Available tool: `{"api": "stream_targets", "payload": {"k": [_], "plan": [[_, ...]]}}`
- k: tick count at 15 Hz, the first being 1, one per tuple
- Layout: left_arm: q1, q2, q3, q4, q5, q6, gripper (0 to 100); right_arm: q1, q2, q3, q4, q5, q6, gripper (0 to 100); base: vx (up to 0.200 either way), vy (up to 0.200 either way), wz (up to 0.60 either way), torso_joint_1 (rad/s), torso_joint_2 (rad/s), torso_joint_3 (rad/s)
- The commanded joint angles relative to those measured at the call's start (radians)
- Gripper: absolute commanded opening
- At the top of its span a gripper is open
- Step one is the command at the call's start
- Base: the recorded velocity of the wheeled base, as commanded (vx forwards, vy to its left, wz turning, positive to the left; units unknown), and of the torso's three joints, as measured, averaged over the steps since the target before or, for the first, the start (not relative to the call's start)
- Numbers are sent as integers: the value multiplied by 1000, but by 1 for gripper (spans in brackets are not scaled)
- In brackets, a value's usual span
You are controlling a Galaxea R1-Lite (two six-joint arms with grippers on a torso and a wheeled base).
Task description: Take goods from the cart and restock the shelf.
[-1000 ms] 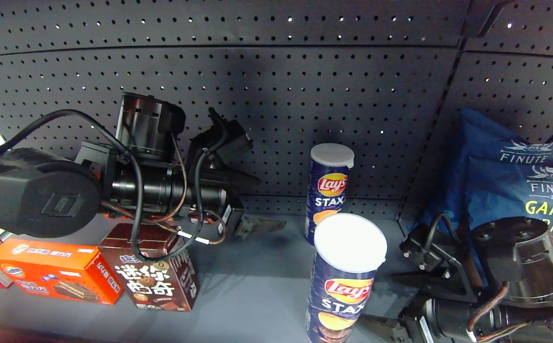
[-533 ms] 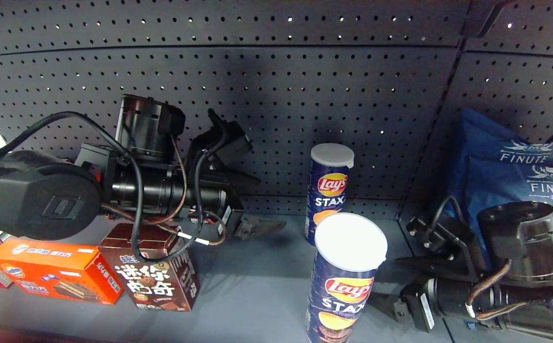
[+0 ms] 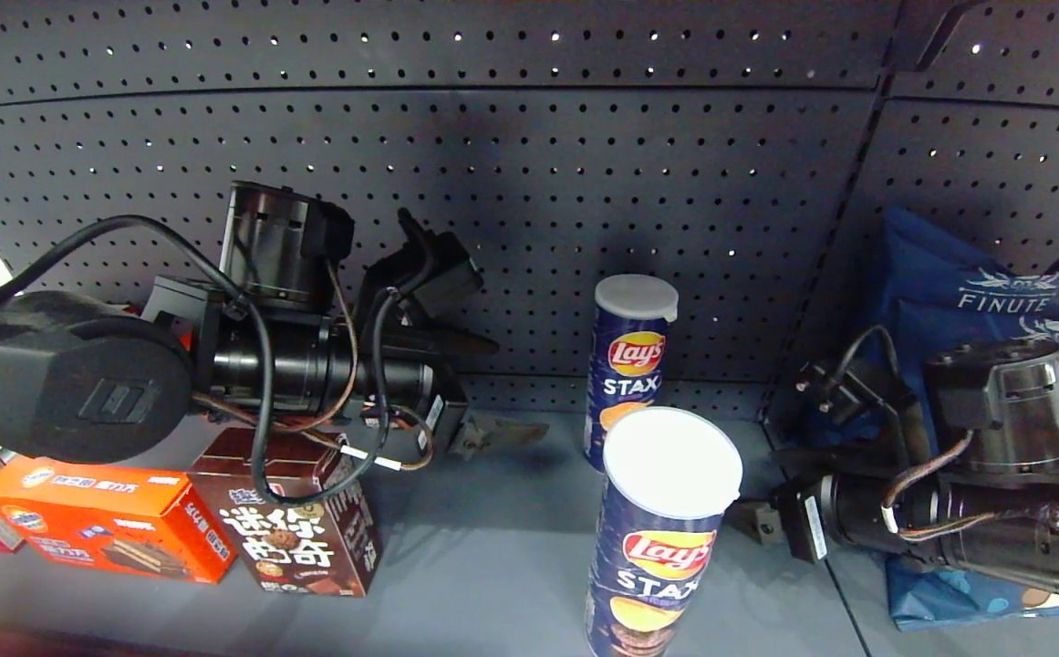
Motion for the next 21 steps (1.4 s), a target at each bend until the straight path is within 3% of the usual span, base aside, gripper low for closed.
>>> {"api": "stream_targets", "payload": {"k": [1, 13, 17, 19, 21], "plan": [[0, -6, 4, 1, 0, 0, 100, 1, -13, 2, 1, 0, 0, 100, 0, 0, 0, 0, 0, 0], [9, -252, 83, -1, 16, -3, 100, 9, -274, 13, -12, 3, -3, 100, 0, 0, 0, 0, 0, 0], [146, -451, 120, 2, 14, -17, 100, -25, -442, 22, -9, 0, -5, 100, 0, 0, 0, 0, 0, 0], [268, -600, 206, 1, 14, -47, 100, -186, -516, 39, -7, 3, -43, 100, 0, 0, 0, 0, 0, 0], [345, -726, 281, 5, 20, -67, 100, -290, -559, 62, -10, 13, -64, 100, 0, 0, 0, 0, 0, 0]]}}
